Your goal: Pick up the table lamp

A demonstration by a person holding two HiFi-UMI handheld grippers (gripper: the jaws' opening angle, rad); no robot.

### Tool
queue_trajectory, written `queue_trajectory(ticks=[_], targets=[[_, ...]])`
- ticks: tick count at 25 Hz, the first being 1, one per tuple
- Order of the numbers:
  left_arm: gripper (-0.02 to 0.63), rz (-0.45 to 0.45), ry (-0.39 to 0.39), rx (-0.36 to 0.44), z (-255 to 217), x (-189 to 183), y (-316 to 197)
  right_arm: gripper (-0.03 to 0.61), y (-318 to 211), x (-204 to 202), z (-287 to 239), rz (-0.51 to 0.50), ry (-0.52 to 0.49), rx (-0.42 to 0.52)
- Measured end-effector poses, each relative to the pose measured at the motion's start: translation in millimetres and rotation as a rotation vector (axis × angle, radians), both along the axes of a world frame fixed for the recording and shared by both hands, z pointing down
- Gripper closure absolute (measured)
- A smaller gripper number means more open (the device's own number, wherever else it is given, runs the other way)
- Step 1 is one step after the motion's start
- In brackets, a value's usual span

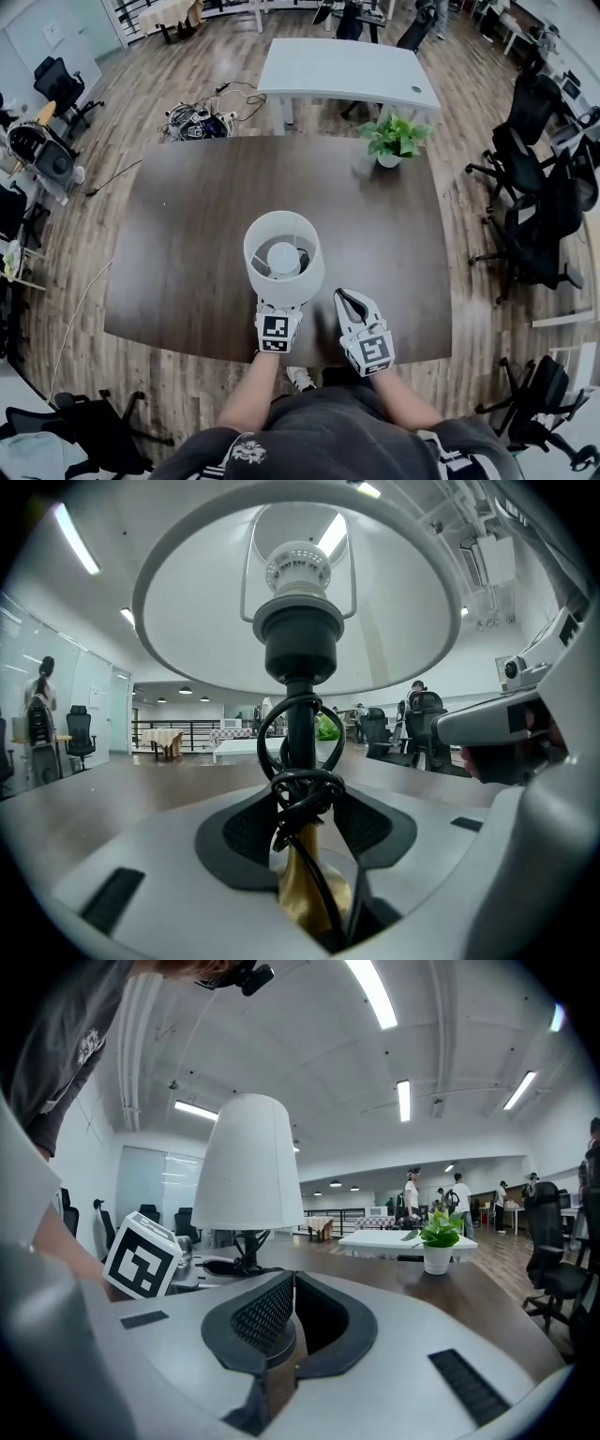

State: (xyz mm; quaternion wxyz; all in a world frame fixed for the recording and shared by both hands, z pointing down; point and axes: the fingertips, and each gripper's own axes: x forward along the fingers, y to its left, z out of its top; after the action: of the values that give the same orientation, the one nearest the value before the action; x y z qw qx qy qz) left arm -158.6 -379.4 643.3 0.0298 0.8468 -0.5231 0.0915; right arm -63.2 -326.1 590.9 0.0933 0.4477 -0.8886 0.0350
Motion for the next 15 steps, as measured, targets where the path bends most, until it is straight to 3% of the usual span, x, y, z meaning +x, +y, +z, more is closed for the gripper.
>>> queue_trajectory(ticks=[15], targets=[[0.466,-0.022,-0.012,0.048,-10,1,-2,0.552,-4,6,7,0.014,-0.003,-0.020]])
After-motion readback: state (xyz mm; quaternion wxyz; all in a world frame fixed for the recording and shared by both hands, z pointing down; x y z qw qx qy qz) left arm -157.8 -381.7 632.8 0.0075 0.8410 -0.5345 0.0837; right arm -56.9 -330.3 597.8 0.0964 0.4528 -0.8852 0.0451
